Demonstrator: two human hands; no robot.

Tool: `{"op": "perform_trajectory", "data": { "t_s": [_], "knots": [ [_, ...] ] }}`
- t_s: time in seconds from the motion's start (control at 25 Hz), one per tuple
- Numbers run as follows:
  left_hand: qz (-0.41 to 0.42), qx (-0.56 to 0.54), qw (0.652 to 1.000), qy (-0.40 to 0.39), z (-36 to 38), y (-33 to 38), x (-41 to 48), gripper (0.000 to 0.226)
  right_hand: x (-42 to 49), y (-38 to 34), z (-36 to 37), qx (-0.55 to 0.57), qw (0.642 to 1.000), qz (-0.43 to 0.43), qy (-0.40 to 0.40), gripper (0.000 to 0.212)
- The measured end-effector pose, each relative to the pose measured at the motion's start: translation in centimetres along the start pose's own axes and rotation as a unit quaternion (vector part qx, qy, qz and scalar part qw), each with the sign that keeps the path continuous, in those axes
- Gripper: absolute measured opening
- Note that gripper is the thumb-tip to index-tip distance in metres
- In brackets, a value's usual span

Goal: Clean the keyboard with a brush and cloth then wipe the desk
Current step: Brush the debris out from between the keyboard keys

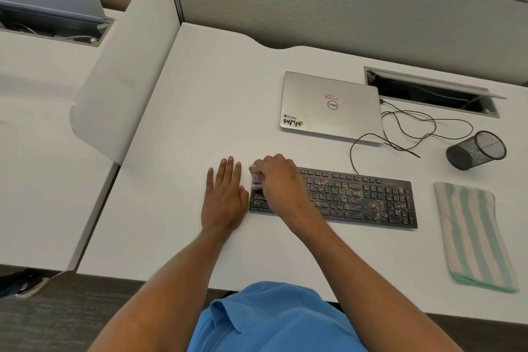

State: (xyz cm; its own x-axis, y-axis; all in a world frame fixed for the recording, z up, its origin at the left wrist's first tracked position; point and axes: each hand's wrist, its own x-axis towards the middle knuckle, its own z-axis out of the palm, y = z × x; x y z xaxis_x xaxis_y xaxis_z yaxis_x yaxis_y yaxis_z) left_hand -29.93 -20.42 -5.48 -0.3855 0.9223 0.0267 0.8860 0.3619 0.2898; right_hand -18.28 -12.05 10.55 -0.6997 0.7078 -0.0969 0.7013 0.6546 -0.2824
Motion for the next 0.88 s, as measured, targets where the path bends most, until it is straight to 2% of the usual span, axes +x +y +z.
{"op": "perform_trajectory", "data": {
  "t_s": [0.12,0.28,0.36,0.44,0.52,0.68,0.88],
  "knots": [
    [0.001,0.000,1.000,0.000,0.0,-0.1,0.0,0.067,-0.2,0.5,-0.1,-0.027,1.000,0.006,-0.007,0.017],
    [-0.001,-0.007,1.000,0.000,-0.1,0.0,0.1,0.067,-0.9,2.6,-1.0,-0.069,0.995,0.067,-0.035,0.017],
    [0.000,-0.008,1.000,0.001,-0.1,0.0,0.1,0.067,-1.1,3.1,-1.1,0.009,0.995,0.100,-0.018,0.006],
    [0.002,-0.009,1.000,0.004,-0.1,0.0,0.0,0.067,-1.5,3.2,-1.2,0.137,0.979,0.148,0.031,0.021],
    [0.001,-0.013,1.000,0.004,-0.1,0.0,0.0,0.066,-2.1,2.8,-1.6,0.204,0.960,0.170,0.084,0.026],
    [-0.002,-0.015,1.000,0.007,0.0,0.0,0.1,0.067,-2.3,2.5,-0.1,0.241,0.946,0.182,0.113,0.028],
    [-0.001,-0.015,1.000,0.007,0.0,0.0,0.1,0.066,-2.2,2.8,0.5,0.218,0.956,0.189,0.058,0.031]
  ]
}}
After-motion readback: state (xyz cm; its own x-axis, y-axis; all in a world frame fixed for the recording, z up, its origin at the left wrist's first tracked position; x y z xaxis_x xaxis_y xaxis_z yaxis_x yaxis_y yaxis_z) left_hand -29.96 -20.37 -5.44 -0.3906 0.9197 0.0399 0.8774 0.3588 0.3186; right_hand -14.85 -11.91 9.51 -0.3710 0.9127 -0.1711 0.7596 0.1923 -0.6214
